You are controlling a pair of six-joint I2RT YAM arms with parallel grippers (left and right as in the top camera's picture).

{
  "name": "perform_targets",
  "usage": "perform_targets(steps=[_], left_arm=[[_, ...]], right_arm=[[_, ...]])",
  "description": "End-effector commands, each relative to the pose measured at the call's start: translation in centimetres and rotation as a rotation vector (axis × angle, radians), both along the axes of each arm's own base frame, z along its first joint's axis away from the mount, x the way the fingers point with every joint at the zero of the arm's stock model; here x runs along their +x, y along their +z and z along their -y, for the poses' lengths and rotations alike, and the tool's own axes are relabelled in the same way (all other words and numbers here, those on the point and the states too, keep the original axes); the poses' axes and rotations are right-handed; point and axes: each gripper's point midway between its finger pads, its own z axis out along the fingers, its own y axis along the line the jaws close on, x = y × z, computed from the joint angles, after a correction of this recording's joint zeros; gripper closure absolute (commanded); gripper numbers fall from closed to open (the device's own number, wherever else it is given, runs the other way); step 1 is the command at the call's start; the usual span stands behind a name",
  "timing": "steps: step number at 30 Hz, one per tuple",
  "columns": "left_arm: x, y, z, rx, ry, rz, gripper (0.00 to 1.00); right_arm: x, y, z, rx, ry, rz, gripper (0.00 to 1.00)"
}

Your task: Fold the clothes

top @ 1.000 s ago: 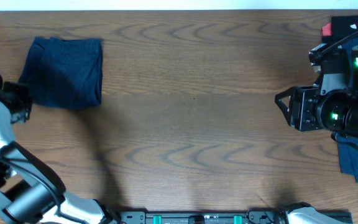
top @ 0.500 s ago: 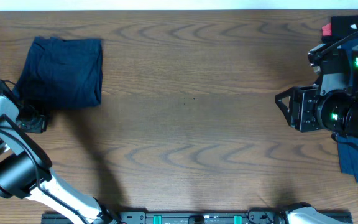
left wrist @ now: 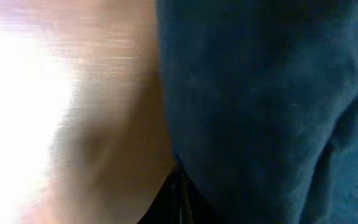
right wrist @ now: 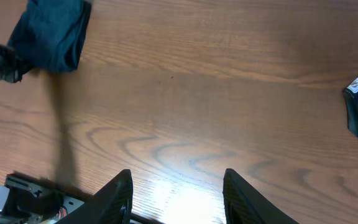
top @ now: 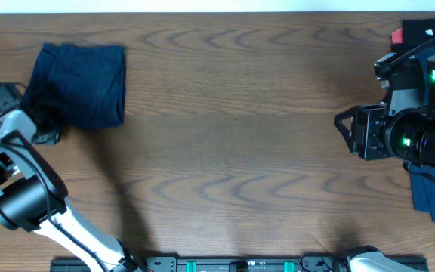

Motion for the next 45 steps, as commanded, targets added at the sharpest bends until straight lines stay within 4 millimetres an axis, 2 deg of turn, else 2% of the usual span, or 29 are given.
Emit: perform_targets(steps=[1,6,14,19,26,29,45], left_arm=[[1.2,-2.8,2.6,-0.034,-0.019,-0.030,0.94],[4.8,-4.0,4.6,0.013,-0.094,0.050,0.94],[8.6,-6.2,6.3,0.064,-0.146,0.159,0.94],[9.1,-7.3,6.1,0.067,-0.127,0.180,0.94],[9.5,-7.0,6.0,0.077,-0.142,0.197,0.94],[9.2,-7.0,6.1,0.069,-0.143,0.184,0.90],[11.9,-4.1,6.5,0.103,-0.206,0.283,0.90]], right_arm=[[-0.3,0.2,0.0,-0.010,0.017,0.013,0.55],[-0.4,0.2,0.0,-0.008,0.018,0.013,0.54],[-0.4,0.2,-0.1,0.003,0.013,0.008,0.53],[-0.4,0.2,-0.2,0.012,0.004,0.003,0.53],[-0.4,0.2,-0.2,0.012,0.003,0.003,0.53],[-0.4,0.2,-0.2,0.012,0.003,0.002,0.53],[-0.4,0.2,-0.3,0.037,-0.019,-0.011,0.53]])
